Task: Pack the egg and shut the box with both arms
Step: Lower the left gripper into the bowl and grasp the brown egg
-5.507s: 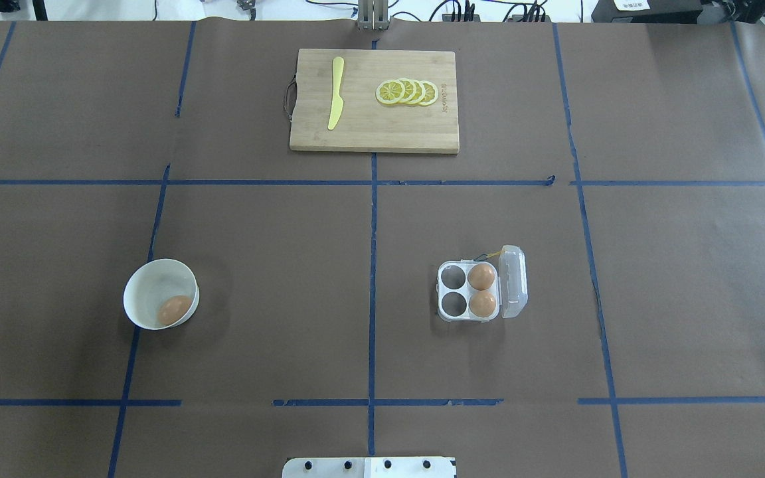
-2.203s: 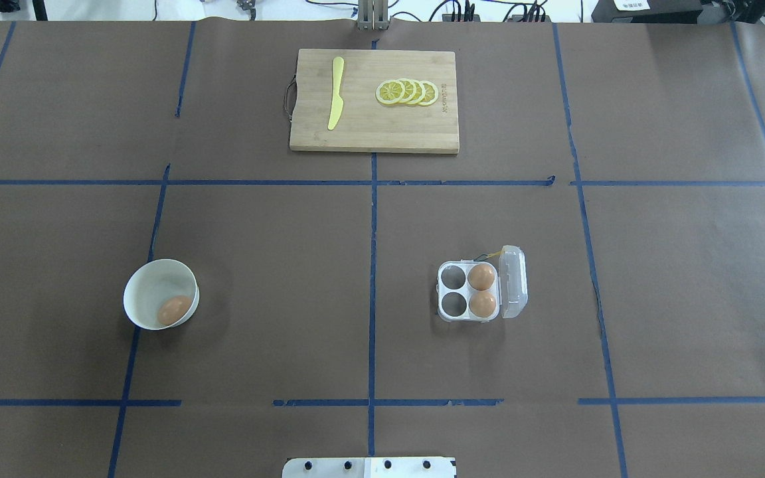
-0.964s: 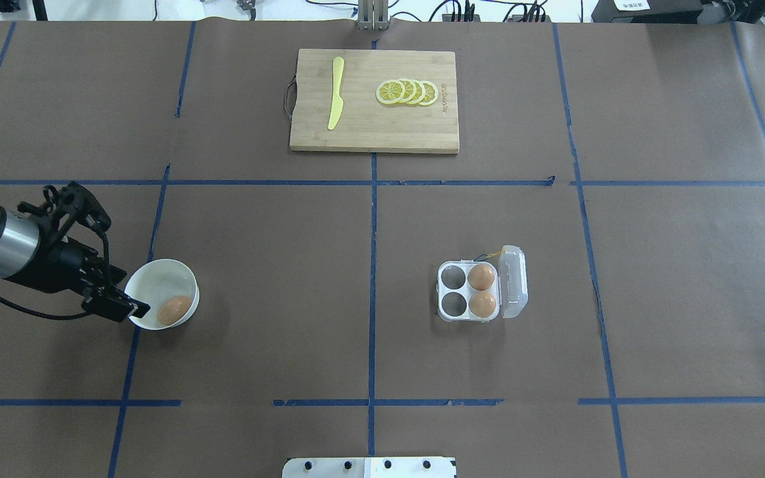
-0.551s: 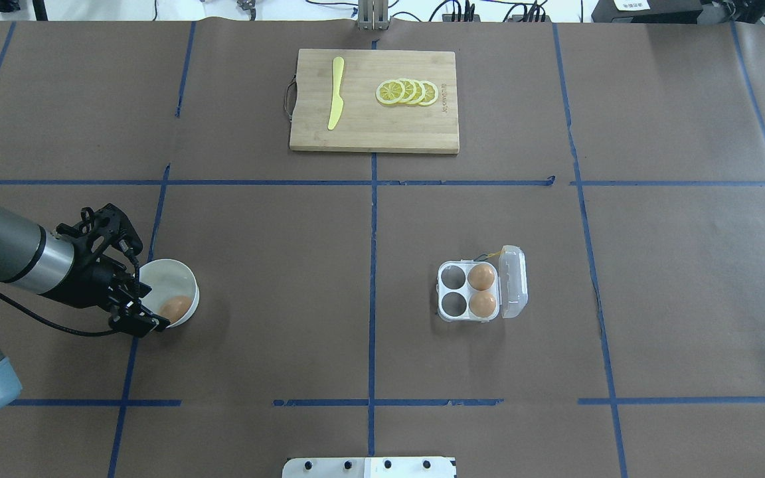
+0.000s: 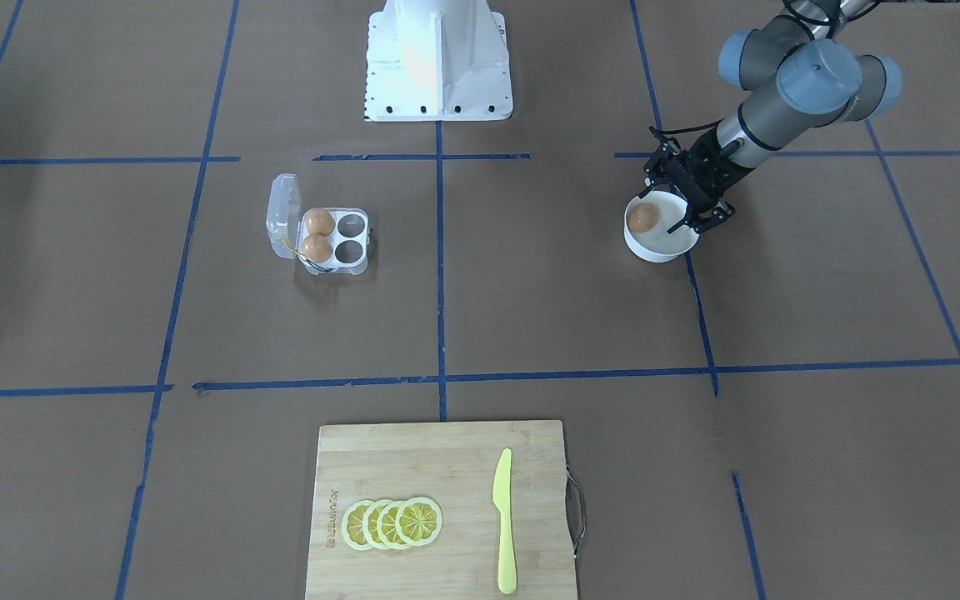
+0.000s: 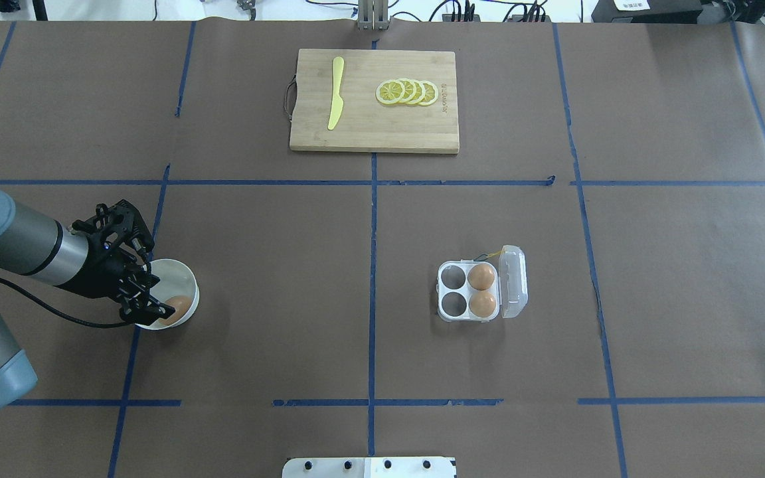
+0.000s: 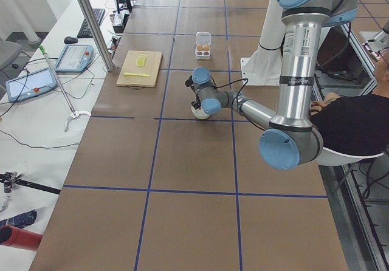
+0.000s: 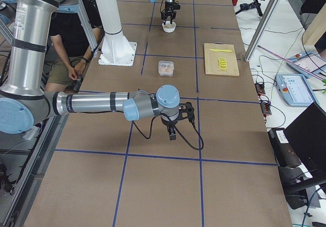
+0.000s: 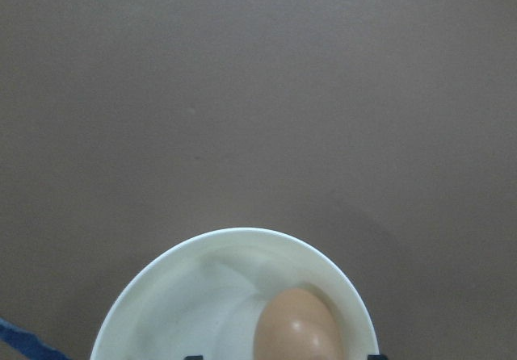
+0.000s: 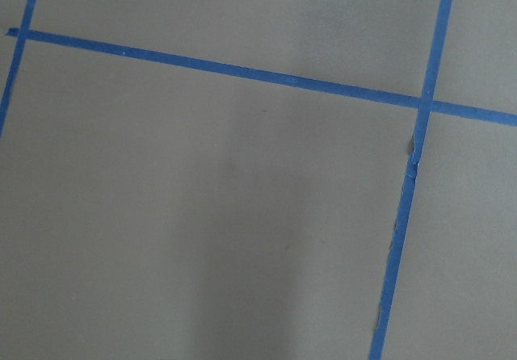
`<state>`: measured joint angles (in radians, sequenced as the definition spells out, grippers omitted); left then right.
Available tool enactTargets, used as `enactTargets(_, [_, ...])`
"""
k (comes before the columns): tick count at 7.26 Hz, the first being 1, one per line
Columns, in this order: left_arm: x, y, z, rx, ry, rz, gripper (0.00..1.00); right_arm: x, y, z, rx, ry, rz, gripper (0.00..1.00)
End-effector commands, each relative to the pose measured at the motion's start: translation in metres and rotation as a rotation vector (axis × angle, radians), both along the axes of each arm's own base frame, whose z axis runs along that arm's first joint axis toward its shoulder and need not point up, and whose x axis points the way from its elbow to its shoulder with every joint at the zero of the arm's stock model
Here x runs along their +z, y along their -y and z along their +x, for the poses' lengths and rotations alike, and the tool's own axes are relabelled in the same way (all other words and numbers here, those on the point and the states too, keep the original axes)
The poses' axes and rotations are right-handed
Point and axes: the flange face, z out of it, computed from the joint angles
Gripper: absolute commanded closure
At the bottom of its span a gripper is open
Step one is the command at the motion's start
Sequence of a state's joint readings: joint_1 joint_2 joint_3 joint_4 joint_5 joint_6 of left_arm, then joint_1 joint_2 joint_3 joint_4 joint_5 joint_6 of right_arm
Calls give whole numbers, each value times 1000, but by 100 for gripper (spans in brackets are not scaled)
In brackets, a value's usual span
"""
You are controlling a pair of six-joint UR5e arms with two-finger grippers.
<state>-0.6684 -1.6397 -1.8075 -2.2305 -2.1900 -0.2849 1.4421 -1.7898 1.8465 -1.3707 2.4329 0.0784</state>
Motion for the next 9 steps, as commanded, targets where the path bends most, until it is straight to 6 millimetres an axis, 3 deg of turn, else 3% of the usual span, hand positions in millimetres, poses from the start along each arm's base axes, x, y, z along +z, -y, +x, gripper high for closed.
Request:
enactTargets(1, [0,7,12,6,2,3,26,1,0,-1,-2,0,-2,0])
enactTargets(4, [5,7,13,9,10,-3,32,1,0,-2,-4,0,-2,0])
enactTargets(9, [3,6,10,0,10,-14,31,1,-1,-3,-7,0,-5,0])
